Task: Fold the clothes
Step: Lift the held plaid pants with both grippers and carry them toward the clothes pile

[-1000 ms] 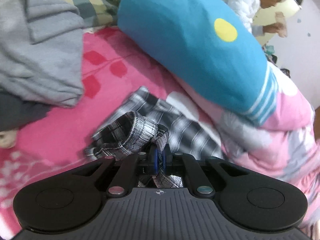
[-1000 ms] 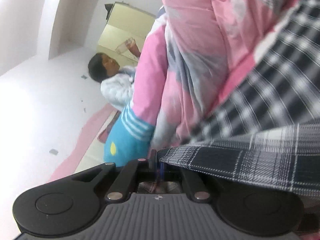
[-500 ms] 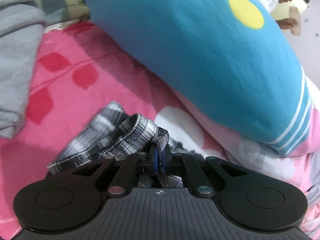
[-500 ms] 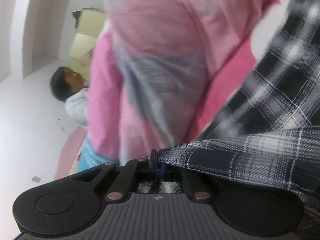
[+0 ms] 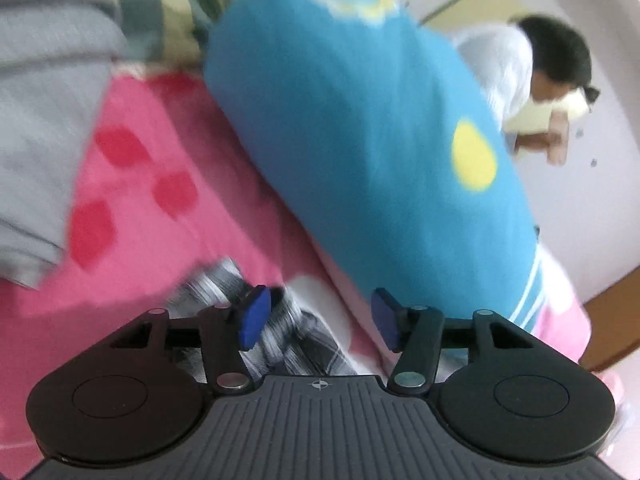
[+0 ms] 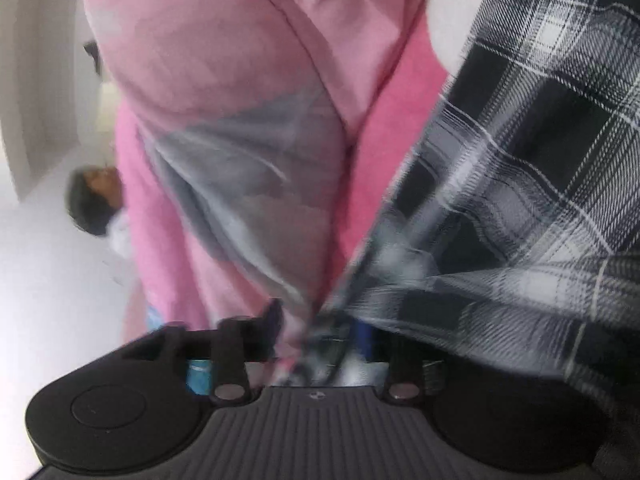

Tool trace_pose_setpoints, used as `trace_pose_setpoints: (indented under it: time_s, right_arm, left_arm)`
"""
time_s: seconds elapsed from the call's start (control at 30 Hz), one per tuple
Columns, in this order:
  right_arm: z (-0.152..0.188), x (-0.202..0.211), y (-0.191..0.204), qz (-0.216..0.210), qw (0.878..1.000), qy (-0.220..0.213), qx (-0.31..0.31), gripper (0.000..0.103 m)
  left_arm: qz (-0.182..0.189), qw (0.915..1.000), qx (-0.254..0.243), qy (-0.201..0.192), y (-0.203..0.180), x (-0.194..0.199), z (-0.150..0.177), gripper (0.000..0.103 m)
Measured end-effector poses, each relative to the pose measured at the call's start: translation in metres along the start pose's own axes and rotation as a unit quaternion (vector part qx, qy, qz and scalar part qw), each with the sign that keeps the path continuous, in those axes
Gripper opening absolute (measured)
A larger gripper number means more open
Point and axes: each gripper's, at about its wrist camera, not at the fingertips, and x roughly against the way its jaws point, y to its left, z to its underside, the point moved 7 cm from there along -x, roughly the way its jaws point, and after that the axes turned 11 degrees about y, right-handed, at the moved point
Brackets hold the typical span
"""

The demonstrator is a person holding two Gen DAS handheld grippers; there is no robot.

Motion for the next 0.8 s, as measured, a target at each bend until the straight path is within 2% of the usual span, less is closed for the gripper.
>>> trace_pose_setpoints:
  time_s: [0.03,0.1,0.2,0.23,0.3,0.37,0.47,0.53,0.63,0.7,0.8]
  right_arm:
    - [0.000,0.004,0.002,-0.010,1.000,-0.003,-0.009,0.058]
    - [0.004,0.011,0.007,-0.026,0.999,-0.002,-0.021,0.060]
    - [0.021,0.023,0.020,-0.052,0.998,0.015,-0.024,0.061]
    - [0.032,0.027,0.025,-0.061,0.998,0.027,-0.022,0.061]
    - [0.059,0.036,0.034,-0.069,0.996,0.061,-0.019,0.061]
    - [0.092,0.043,0.034,-0.059,0.993,0.096,-0.021,0.062]
    - [0.143,0.058,0.025,-0.012,0.990,0.137,-0.025,0.062]
    - [0.171,0.074,0.016,0.024,0.989,0.143,-0.024,0.064]
    - [0.191,0.100,-0.008,0.094,0.989,0.111,-0.034,0.067]
    - [0.186,0.114,-0.021,0.126,0.989,0.066,-0.036,0.061]
    - [0.168,0.120,-0.029,0.126,0.991,0.004,-0.047,0.058]
  left_arm:
    - [-0.009,0.9999,0.002,0.005,0.003,0.009,-0.001,0.056]
    - [-0.050,0.9981,0.010,0.035,0.012,0.022,0.002,0.056]
    - [-0.118,0.9874,0.025,0.102,0.031,0.032,0.021,0.056]
    - [-0.128,0.9834,0.036,0.123,0.038,0.034,0.029,0.056]
    - [-0.120,0.9805,0.050,0.147,0.045,0.035,0.045,0.056]
    - [-0.110,0.9792,0.056,0.161,0.049,0.031,0.060,0.056]
    - [-0.094,0.9783,0.062,0.174,0.049,0.022,0.080,0.057]
    - [-0.091,0.9786,0.060,0.174,0.050,0.012,0.089,0.058]
    - [-0.100,0.9796,0.068,0.160,0.056,-0.003,0.093,0.058]
    - [-0.099,0.9817,0.078,0.143,0.057,-0.010,0.093,0.058]
    - [-0.105,0.9846,0.061,0.126,0.052,-0.020,0.086,0.058]
